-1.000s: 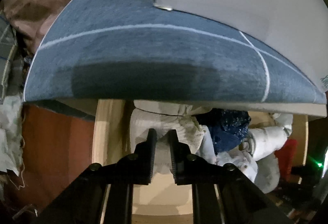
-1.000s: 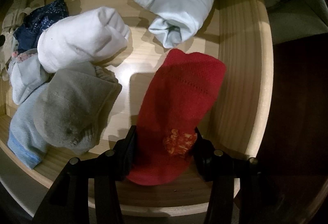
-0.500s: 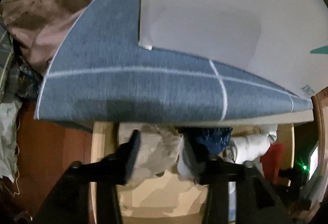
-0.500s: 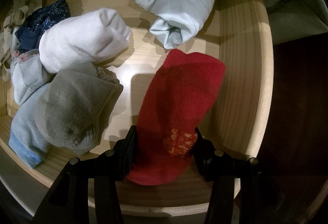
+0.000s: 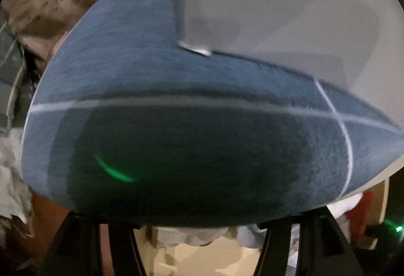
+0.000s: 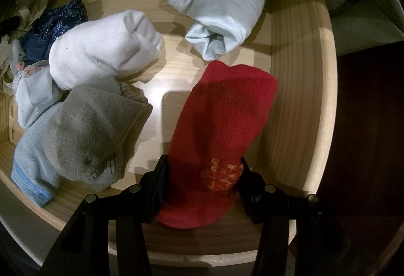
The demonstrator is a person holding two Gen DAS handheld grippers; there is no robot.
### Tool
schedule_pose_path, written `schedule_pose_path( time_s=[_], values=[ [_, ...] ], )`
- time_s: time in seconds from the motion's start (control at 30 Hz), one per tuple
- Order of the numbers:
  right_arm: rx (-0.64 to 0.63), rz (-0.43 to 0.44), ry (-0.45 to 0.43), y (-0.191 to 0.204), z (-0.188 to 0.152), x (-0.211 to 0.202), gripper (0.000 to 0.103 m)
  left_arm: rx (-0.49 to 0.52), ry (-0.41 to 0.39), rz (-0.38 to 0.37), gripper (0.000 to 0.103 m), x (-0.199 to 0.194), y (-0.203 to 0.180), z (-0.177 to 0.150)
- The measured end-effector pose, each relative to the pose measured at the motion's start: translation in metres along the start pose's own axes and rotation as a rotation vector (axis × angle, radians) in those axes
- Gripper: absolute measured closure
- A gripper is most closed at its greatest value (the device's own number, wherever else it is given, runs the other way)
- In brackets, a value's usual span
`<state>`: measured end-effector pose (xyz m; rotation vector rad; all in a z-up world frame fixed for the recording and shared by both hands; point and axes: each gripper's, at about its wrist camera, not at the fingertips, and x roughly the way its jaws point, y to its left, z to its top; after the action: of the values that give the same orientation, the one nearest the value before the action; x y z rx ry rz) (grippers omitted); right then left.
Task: Take underwear out of drawer
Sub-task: 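Close the left tool on the white lace underwear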
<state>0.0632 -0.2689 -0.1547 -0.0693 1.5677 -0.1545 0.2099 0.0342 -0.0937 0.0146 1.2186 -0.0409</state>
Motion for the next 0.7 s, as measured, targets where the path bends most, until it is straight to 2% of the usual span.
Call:
schedule_pose_path(
  time_s=[0.13,0.23,0.33,0.7],
  values=[
    [0.000,0.000,0.001,0.001,0.001,-0.002,0.054,0.060,0.033,0.043,0.040,0.006,-0.010,-0.001],
    [-0.002,0.000,0.000,0.001,0.001,-0.002,0.054,0.117,0.094,0.070,0.041,0.015,-0.015,-0.009],
    [-0.002,0.001,-0.001,0.001,0.002,-0.001,0.054,0.134,0.111,0.053,0.040,0.016,-0.017,-0.017],
    [-0.002,0.003,-0.004,0.004,0.003,-0.004,0.054,0.047,0.195,-0.052,0.042,0.017,-0.001,-0.021]
  ],
)
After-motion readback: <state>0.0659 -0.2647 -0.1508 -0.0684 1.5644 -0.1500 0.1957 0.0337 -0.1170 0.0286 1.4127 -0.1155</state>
